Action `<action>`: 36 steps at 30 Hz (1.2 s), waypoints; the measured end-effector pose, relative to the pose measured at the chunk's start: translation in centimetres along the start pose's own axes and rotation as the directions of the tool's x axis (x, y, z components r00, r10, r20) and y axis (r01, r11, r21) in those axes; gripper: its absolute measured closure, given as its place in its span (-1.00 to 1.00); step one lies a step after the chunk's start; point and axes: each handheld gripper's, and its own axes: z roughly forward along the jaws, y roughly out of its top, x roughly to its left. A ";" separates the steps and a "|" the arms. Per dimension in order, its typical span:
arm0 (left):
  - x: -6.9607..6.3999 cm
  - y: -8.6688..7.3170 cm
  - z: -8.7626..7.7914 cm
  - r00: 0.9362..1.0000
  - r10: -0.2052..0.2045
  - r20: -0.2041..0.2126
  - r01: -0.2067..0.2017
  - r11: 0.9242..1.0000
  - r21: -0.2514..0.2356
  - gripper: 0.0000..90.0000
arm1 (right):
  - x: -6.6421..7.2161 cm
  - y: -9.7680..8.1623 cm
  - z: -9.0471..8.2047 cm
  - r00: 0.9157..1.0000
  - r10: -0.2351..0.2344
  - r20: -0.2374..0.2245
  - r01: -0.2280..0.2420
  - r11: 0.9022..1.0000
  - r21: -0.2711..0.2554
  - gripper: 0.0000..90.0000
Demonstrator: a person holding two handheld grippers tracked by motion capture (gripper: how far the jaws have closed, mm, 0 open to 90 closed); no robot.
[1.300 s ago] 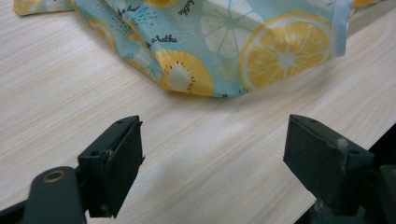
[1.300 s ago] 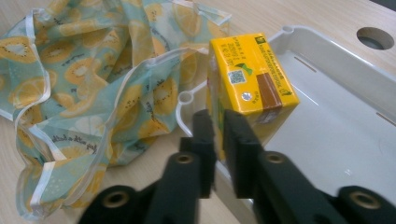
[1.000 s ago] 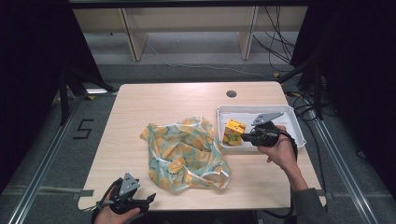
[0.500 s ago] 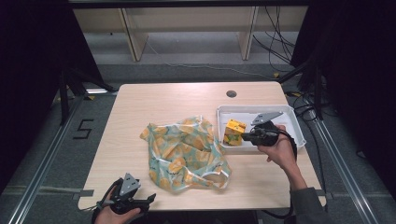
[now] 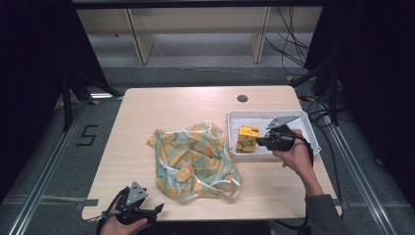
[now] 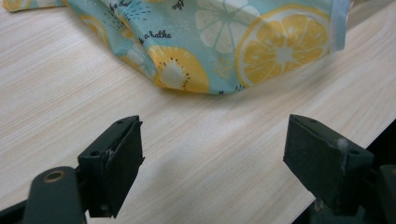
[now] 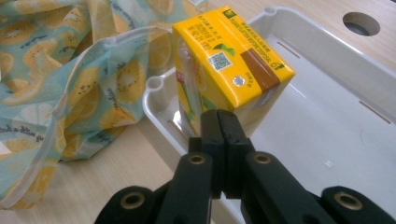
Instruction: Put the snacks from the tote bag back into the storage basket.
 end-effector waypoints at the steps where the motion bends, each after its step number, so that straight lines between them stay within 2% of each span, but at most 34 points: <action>1: 0.0 0.0 0.0 1.000 -0.002 0.006 0.002 1.000 0.000 -0.57 | 0.0 -0.1 0.2 1.000 0.004 0.006 -0.004 1.000 -0.029 1.00; 3: 0.0 0.0 0.0 1.000 0.001 0.006 -0.001 1.000 0.000 -0.57 | -0.2 -0.1 0.2 1.000 0.007 0.013 -0.007 1.000 -0.025 1.00; 4: 0.0 0.0 0.0 1.000 0.000 0.008 0.000 1.000 -0.002 -0.57 | -0.3 0.0 0.0 1.000 0.016 -0.001 -0.016 1.000 0.000 1.00; 5: 0.0 0.0 0.0 1.000 0.000 0.005 0.000 1.000 -0.001 -0.57 | -0.4 -0.1 0.2 1.000 0.002 0.006 -0.002 1.000 -0.024 1.00; 7: -0.1 -0.1 0.1 1.000 -0.017 0.006 0.017 1.000 -0.005 -0.57 | -0.4 -0.1 0.2 0.999 0.031 0.011 -0.031 0.999 -0.019 1.00; 10: -0.1 -0.1 0.1 1.000 -0.016 0.008 0.016 1.000 -0.005 -0.57 | -0.6 -0.2 0.3 1.000 0.017 0.013 -0.017 1.000 -0.025 1.00; 11: -0.1 -0.1 0.2 1.000 -0.019 0.007 0.019 1.000 -0.006 -0.57 | -0.7 -0.1 0.1 1.000 0.021 0.000 -0.021 1.000 -0.001 1.00; 16: -0.1 -0.1 0.1 1.000 -0.017 0.003 0.017 1.000 -0.004 -0.57 | -0.7 -0.1 0.1 1.000 0.028 0.009 -0.028 1.000 -0.004 1.00; 17: 0.0 -0.1 0.1 1.000 -0.016 0.003 0.016 1.000 -0.004 -0.57 | -0.7 -0.2 0.2 0.999 0.031 0.015 -0.030 0.999 -0.026 1.00; 19: 0.0 -0.1 0.1 1.000 -0.017 0.002 0.017 1.000 -0.004 -0.57 | -0.8 -0.2 0.3 1.000 0.013 0.019 -0.012 1.000 -0.027 1.00; 21: 0.0 -0.1 0.1 1.000 -0.016 0.002 0.016 1.000 -0.004 -0.57 | -0.8 -0.2 0.2 1.000 0.025 0.013 -0.024 0.999 -0.022 1.00; 26: 0.0 -0.1 0.1 1.000 -0.017 0.002 0.017 1.000 -0.004 -0.57 | -0.9 -0.3 0.3 1.000 0.019 0.018 -0.018 1.000 -0.020 1.00; 27: 0.0 -0.1 0.1 1.000 -0.016 0.002 0.016 1.000 -0.004 -0.57 | -0.9 -0.3 0.1 1.000 0.014 0.014 -0.014 1.000 -0.006 1.00; 28: 0.0 0.0 0.0 1.000 -0.015 0.003 0.015 1.000 0.000 -0.57 | -0.8 -0.3 0.2 1.000 0.003 0.010 -0.002 1.000 -0.023 0.99; 29: 0.0 0.0 0.0 1.000 -0.015 0.002 0.015 1.000 0.003 -0.57 | -0.6 -0.3 0.2 1.000 0.016 0.020 -0.015 0.999 -0.028 0.97; 30: -0.1 -0.1 0.1 1.000 -0.031 0.000 0.031 0.999 -0.007 -0.57 | -0.6 -0.3 0.1 1.000 0.001 0.011 0.000 1.000 -0.031 0.94; 31: -0.1 -0.1 0.1 0.999 -0.039 0.007 0.039 0.999 -0.019 -0.57 | -0.3 -0.3 -0.1 1.000 0.013 0.017 -0.012 1.000 -0.028 0.90; 32: 0.0 -0.1 0.1 1.000 -0.024 0.000 0.024 1.000 -0.009 -0.57 | -0.2 -0.2 -0.5 1.000 -0.003 0.010 0.003 1.000 -0.002 0.86; 33: 0.0 -0.1 0.0 1.000 -0.025 0.003 0.025 1.000 -0.011 -0.57 | 0.1 -0.3 -0.3 1.000 0.004 0.023 -0.003 0.999 -0.037 0.82; 35: 0.1 -0.1 -0.1 1.000 -0.017 0.008 0.017 1.000 -0.003 -0.57 | 0.3 -0.3 -0.8 1.000 -0.005 0.022 0.006 0.999 -0.035 0.72; 36: 0.1 -0.1 -0.1 1.000 -0.017 0.007 0.017 1.000 -0.003 -0.57 | 0.5 -0.2 -0.9 1.000 0.011 0.013 -0.010 0.999 -0.044 0.65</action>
